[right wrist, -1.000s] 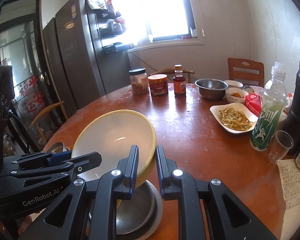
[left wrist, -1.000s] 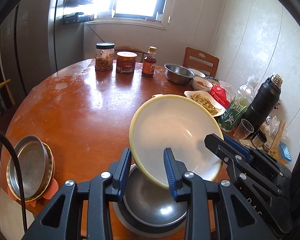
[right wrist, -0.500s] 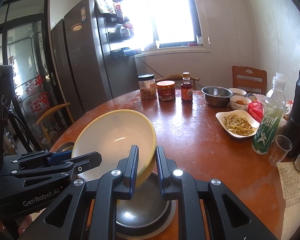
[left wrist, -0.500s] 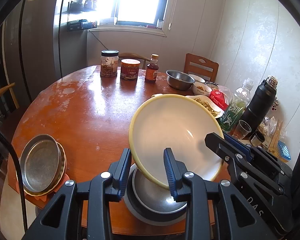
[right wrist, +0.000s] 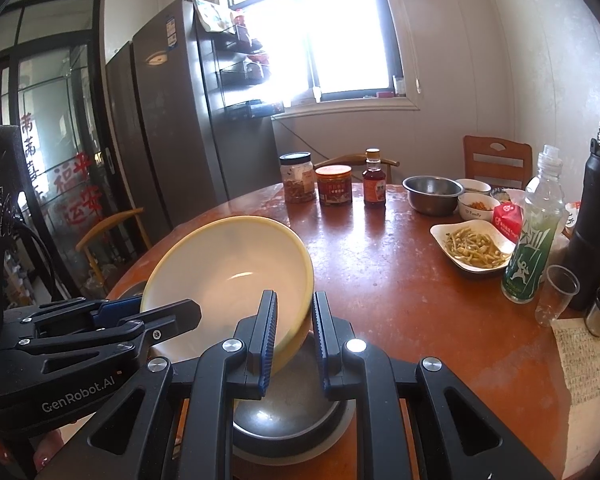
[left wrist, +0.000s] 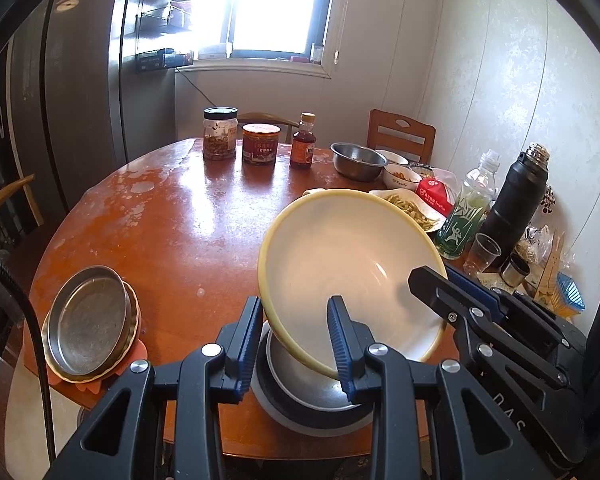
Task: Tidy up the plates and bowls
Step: 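Lower the yellow bowl into the deep steel bowl and open both grippers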
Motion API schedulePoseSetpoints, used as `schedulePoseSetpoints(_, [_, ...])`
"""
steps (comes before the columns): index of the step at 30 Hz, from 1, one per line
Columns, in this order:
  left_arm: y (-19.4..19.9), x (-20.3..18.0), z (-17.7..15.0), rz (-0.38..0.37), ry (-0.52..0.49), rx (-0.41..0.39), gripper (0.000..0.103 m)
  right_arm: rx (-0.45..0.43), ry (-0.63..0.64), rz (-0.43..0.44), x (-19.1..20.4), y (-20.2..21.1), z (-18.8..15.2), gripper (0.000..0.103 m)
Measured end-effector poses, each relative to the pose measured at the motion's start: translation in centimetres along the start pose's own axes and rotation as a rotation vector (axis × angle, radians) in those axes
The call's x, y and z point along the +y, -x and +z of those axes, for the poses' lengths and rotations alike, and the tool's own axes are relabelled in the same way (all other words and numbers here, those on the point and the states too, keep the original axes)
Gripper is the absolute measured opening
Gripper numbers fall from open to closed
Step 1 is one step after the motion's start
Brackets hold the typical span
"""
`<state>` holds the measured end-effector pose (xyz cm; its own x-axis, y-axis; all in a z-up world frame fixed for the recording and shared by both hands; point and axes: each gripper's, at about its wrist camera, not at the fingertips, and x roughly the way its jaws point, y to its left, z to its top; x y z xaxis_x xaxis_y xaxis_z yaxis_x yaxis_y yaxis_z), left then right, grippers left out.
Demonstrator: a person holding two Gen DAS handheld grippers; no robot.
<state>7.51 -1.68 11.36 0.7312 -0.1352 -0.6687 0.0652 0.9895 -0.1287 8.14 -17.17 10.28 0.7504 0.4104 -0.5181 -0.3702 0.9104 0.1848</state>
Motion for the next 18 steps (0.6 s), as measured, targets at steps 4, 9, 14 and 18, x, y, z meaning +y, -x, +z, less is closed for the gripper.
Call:
schedulePoseSetpoints(4, [0.0, -0.2, -0.3, 0.008, -0.011, -0.004, 0.033, 0.000, -0.003, -0.001, -0.1, 0.0, -0.2, 0.019])
schedulePoseSetpoints(9, [-0.1, -0.4, -0.7, 0.006, -0.020, -0.009, 0.033, 0.007, -0.008, 0.002, -0.3, 0.0, -0.6, 0.020])
schedulePoseSetpoints(14, [-0.5, -0.5, -0.9, 0.002, -0.029, -0.006, 0.033, 0.013, -0.010, 0.000, -0.2, -0.1, -1.0, 0.020])
schedulePoseSetpoints(18, [-1.3, -0.5, -1.2, 0.004, -0.037, 0.002, 0.033, 0.023, -0.023, 0.001, -0.6, -0.6, -1.5, 0.020])
